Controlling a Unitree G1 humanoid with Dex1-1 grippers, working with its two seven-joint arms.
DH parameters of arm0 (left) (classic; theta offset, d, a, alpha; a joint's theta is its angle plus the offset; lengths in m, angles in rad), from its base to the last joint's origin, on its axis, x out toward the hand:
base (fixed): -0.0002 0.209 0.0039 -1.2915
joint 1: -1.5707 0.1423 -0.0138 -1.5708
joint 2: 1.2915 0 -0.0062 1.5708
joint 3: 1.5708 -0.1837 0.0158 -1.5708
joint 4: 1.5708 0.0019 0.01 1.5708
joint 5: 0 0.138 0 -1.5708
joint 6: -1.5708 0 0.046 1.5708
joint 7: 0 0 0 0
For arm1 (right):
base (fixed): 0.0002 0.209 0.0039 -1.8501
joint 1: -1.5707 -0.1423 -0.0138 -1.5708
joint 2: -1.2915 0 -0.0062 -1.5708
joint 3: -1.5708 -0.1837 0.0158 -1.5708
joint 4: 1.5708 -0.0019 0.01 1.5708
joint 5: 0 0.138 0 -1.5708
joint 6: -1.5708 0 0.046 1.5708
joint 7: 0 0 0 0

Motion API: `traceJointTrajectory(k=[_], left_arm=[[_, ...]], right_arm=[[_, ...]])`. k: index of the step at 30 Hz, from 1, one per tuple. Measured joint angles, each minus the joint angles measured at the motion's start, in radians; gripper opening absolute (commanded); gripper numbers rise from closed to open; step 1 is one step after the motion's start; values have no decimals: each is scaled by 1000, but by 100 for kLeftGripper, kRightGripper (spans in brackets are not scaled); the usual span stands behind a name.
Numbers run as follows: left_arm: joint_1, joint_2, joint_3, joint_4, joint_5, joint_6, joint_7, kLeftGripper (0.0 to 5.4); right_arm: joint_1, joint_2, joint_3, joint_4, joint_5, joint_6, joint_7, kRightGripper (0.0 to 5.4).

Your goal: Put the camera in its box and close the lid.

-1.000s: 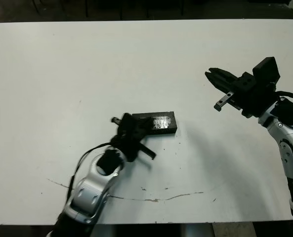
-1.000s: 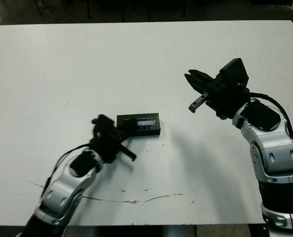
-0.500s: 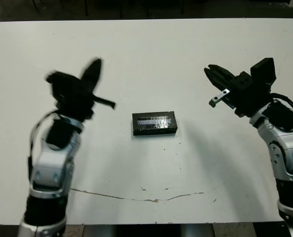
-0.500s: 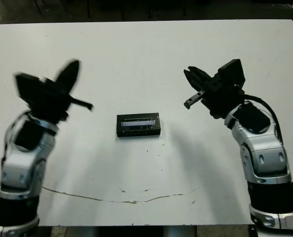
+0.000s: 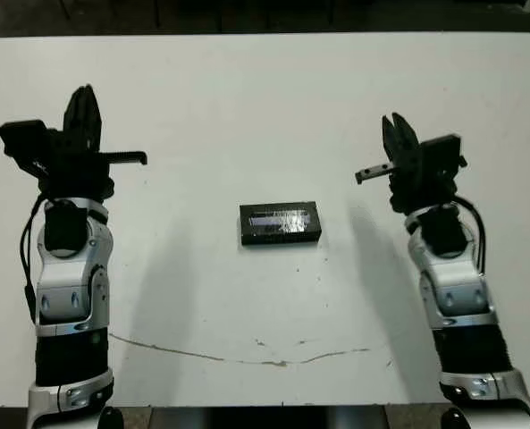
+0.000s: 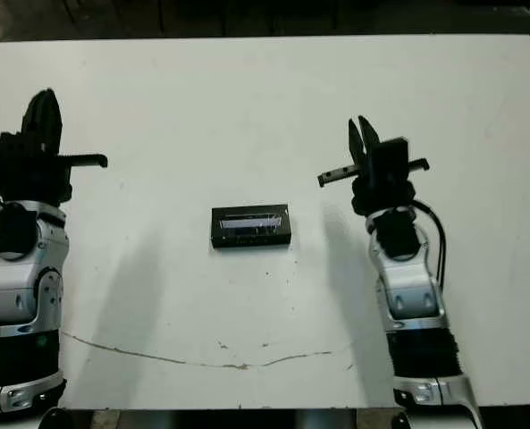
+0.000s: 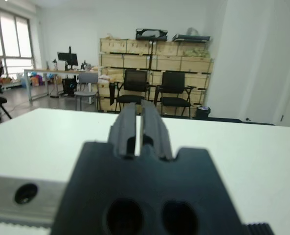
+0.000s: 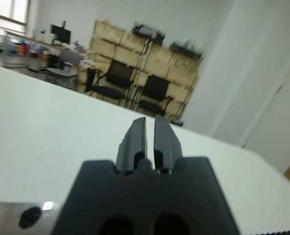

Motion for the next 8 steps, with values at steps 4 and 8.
traceJointTrajectory(k=[4, 8], left_arm=[[0, -1, 1, 12, -3, -5, 6, 1], [0, -1, 0, 21, -8, -22, 2, 1]], right_arm=[[-7, 2, 2, 32, -10, -39, -8, 0], [-8, 3, -12, 32, 36, -41, 24, 0]])
